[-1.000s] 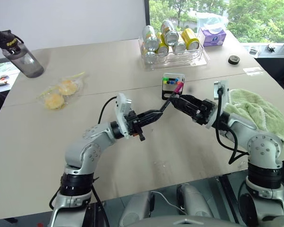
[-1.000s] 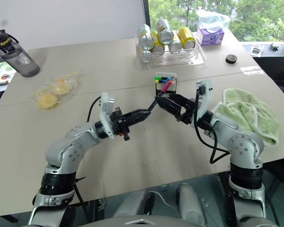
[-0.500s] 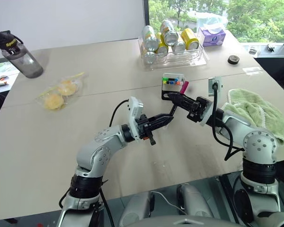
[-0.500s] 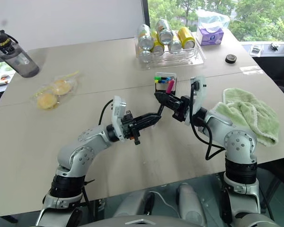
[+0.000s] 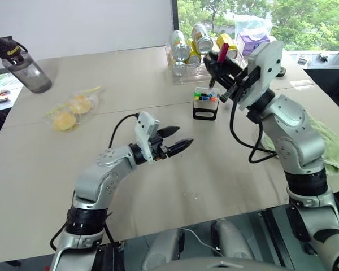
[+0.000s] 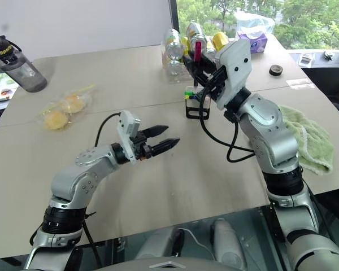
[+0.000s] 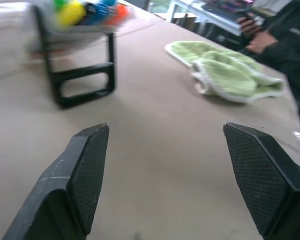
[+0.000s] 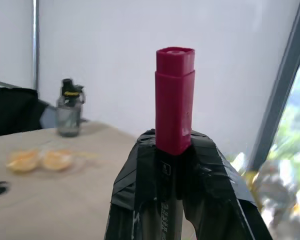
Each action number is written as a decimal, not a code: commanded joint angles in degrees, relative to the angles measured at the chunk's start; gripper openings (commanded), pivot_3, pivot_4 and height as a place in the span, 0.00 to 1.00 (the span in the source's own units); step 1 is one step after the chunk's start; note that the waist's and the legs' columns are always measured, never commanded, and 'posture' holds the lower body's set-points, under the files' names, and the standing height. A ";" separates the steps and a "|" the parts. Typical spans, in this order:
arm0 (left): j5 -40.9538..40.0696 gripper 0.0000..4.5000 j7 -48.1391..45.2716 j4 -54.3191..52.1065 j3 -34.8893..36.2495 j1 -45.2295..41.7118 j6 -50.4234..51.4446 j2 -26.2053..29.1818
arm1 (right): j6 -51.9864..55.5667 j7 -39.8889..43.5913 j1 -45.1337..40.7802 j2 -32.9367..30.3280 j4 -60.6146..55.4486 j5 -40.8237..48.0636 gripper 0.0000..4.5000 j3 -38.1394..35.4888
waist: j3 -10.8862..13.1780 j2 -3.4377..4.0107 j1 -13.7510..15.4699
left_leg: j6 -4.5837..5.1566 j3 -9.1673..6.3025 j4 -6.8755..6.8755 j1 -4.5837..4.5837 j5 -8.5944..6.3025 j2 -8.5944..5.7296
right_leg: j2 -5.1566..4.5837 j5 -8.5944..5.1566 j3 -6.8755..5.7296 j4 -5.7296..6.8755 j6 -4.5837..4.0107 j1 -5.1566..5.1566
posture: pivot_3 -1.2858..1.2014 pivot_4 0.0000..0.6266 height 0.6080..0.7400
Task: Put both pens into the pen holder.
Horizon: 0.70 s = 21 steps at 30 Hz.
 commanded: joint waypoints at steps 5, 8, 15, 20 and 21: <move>2.33 0.83 3.36 -4.81 2.18 -2.39 -1.50 2.39 | -16.41 3.00 -2.86 3.90 9.42 -10.05 0.02 3.44 | 0.00 0.01 -0.23 | -0.01 0.01 -0.04 -0.04 0.01 0.02 | 0.02 0.00 0.03 0.03 0.00 -0.11 | 0.52 0.24 0.99; 3.23 0.83 4.40 -5.66 2.54 -2.77 -1.81 2.89 | -20.21 4.59 -2.48 5.58 13.43 -11.52 0.02 4.37 | 0.01 0.01 -0.33 | -0.01 0.03 -0.05 -0.04 0.01 0.02 | 0.02 0.00 0.06 0.03 -0.01 -0.13 | 0.52 0.24 0.99; 4.08 0.83 5.48 -6.64 3.73 -2.51 -2.11 4.91 | -26.53 6.24 -3.98 8.02 21.22 -14.23 0.02 4.70 | 0.01 0.01 -0.39 | -0.02 0.03 -0.05 -0.06 0.01 0.02 | 0.04 0.00 0.06 0.04 -0.01 -0.15 | 0.52 0.24 0.99; 5.12 0.83 5.38 -7.29 3.40 -2.00 -1.80 6.55 | -31.04 6.78 -6.04 8.35 26.84 -16.11 0.02 4.11 | 0.01 0.01 -0.56 | -0.02 0.03 -0.05 -0.05 0.01 0.02 | 0.05 0.00 0.06 0.04 -0.01 -0.15 | 0.52 0.24 0.99; 5.18 0.83 5.47 -7.19 3.55 -1.86 -1.94 6.56 | -31.80 6.90 -6.42 8.18 27.97 -16.50 0.02 4.05 | 0.01 0.01 -0.79 | -0.02 0.03 -0.06 -0.05 0.01 0.02 | 0.05 0.00 0.06 0.04 -0.01 -0.15 | 0.52 0.24 0.99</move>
